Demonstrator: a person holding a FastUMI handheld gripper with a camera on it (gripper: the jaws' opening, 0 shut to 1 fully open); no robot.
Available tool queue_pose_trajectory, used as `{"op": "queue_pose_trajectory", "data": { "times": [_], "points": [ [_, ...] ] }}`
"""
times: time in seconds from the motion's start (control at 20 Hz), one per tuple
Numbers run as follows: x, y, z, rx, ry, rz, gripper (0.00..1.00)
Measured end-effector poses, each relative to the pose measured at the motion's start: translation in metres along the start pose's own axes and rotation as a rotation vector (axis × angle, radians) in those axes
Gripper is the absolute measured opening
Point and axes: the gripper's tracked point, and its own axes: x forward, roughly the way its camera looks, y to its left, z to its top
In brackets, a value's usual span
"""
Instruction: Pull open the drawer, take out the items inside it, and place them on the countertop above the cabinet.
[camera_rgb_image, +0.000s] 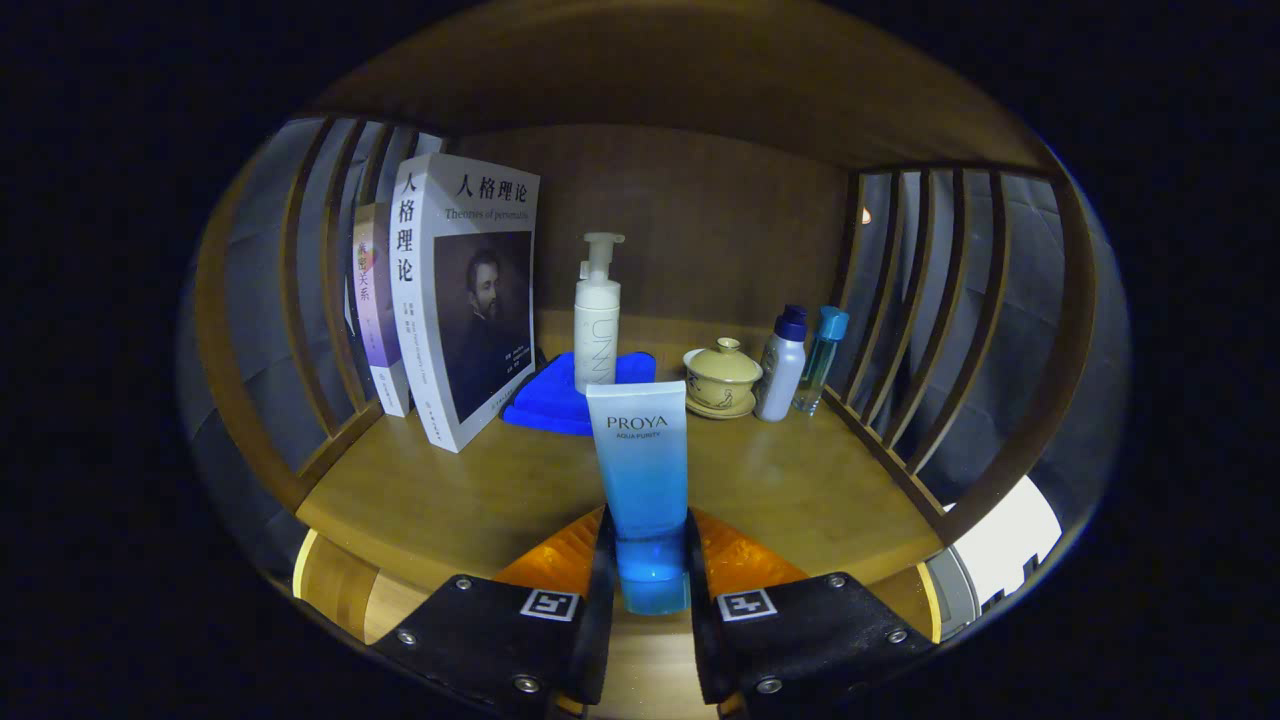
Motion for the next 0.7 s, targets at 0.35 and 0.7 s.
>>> {"op": "queue_pose_trajectory", "data": {
  "times": [0.35,0.7],
  "points": [
    [0.031,-0.005,-0.014,-0.006,0.021,0.018,0.39],
    [0.044,0.002,-0.014,0.008,0.011,0.052,0.43]
  ]
}}
